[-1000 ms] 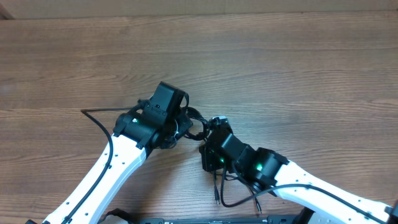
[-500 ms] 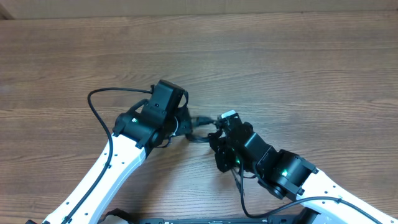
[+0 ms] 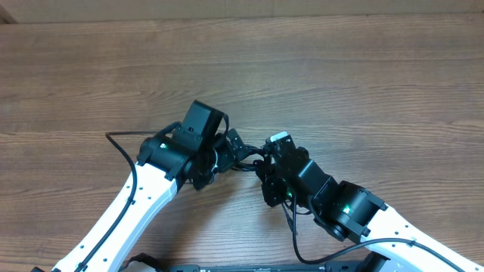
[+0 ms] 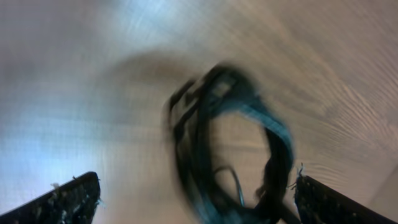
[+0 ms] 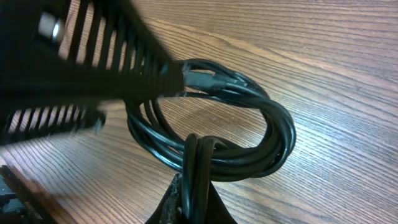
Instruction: Untangle cables
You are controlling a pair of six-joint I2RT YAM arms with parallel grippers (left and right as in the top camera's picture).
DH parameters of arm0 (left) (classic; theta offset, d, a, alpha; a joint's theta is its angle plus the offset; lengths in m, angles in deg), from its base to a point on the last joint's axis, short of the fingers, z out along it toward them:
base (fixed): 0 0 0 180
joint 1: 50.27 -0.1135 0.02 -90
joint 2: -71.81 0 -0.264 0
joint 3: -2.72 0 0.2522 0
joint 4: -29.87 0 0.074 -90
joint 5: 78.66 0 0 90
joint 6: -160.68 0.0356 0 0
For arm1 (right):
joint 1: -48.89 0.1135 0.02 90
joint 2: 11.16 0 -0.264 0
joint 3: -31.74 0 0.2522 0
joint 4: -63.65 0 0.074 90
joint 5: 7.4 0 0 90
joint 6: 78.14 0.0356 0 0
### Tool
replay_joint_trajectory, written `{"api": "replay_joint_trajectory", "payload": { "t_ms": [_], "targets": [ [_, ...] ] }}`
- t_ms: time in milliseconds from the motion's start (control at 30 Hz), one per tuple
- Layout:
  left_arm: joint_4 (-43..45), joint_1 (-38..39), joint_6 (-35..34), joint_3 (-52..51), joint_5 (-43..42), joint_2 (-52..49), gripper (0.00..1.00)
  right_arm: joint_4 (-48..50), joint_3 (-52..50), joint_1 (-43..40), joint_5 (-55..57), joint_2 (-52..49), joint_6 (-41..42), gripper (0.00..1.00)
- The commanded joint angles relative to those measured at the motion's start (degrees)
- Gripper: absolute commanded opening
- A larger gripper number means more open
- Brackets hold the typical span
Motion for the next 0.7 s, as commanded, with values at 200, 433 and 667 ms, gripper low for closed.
{"api": "replay_joint_trajectory", "payload": {
  "t_ms": [200, 433, 667],
  "targets": [
    [-3.7, -0.2, -23.3, -0.8, -5.0, 0.3, 1.0, 0.8, -0.2, -0.2, 1.3, 1.2, -0.3, 0.04],
    [4.5, 0.3, -28.6, -5.2, -4.4, -2.1, 0.9, 1.7, -0.2, -0.2, 1.1, 1.2, 0.9, 0.04],
    [11.9, 0.5, -28.6, -6.8, -1.7, -6.0, 0.4, 1.1, -0.2, -0.2, -2.0, 1.2, 4.2, 0.04]
  ]
}}
